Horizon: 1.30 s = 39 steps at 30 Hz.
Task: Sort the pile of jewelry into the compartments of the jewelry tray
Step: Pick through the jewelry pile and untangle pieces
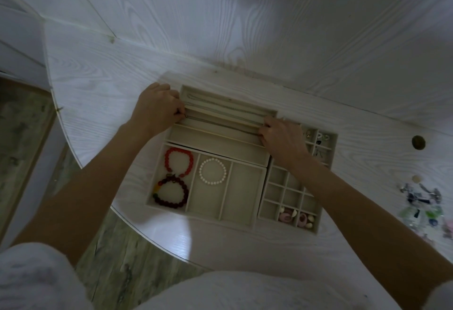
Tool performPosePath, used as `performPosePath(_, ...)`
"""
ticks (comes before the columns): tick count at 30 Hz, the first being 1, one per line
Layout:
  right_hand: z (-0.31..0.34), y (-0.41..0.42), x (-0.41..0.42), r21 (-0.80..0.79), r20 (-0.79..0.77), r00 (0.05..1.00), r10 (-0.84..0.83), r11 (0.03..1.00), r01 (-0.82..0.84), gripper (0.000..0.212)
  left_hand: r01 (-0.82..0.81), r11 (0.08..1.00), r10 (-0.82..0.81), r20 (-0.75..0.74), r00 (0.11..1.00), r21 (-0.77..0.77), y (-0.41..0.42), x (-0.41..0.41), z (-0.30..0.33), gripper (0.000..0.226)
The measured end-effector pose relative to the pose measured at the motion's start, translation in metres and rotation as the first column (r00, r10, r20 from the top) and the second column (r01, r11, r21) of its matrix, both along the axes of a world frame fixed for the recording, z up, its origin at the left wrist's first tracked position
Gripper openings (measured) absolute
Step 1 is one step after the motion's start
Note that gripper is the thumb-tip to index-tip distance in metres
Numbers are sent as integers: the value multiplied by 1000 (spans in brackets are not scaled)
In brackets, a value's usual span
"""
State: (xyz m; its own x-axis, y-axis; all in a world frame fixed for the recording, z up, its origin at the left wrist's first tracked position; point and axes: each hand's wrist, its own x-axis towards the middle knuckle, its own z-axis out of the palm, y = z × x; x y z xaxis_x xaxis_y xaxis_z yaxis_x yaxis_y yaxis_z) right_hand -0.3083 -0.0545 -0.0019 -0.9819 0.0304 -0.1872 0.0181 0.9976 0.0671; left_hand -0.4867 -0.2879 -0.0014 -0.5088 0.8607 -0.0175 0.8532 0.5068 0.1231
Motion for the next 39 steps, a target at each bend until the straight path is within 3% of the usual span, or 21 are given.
performPosePath(7, -3, 2, 2, -23, -68, 998, 2, 1000, -3, 25, -37, 996, 37, 2, 999, 87, -7, 3, -2, 12)
performPosePath(9, -2, 3, 4, -101, -143, 990, -6, 995, -9, 18, -62, 987, 65, -20, 998, 146, -11, 5, -2, 6)
performPosePath(11, 2, 6, 9, -213, -270, 963, 2, 975, -62, 10, -127, 961, 139, -35, 990, 245, -16, 15, 1, 14)
performPosePath(16, 32, 13, 43, -309, -479, 878, 13, 934, -182, 15, -460, 745, 502, 48, 863, 483, -7, 84, 19, 20)
performPosePath(20, 55, 24, 98, -261, -518, 855, 2, 952, -160, 14, -536, 675, 459, 279, 843, 508, 23, 149, 32, 15)
performPosePath(24, 62, 42, 163, -267, -451, 886, -112, 964, -13, 11, -440, 798, 272, 404, 873, 413, 66, 211, 38, 22)
performPosePath(28, 49, 64, 229, -301, -325, 896, -304, 931, 207, 10, -243, 908, 102, 382, 918, 342, 109, 263, 30, 24)
performPosePath(30, 41, 76, 265, -311, -247, 859, -448, 876, 368, 7, -155, 927, 7, 396, 918, 341, 131, 289, 22, 22)
performPosePath(34, 19, 104, 332, -290, -8, 717, -697, 688, 665, 32, -61, 976, -38, 441, 896, 208, 181, 340, 12, 33)
performPosePath(36, 8, 118, 352, -324, 71, 658, -750, 607, 726, 37, -20, 996, -20, 462, 887, 81, 206, 359, 8, 43)
performPosePath(39, -6, 131, 369, -405, 98, 666, -740, 581, 706, 35, 7, 1000, 6, 528, 849, -21, 234, 389, -1, 50)
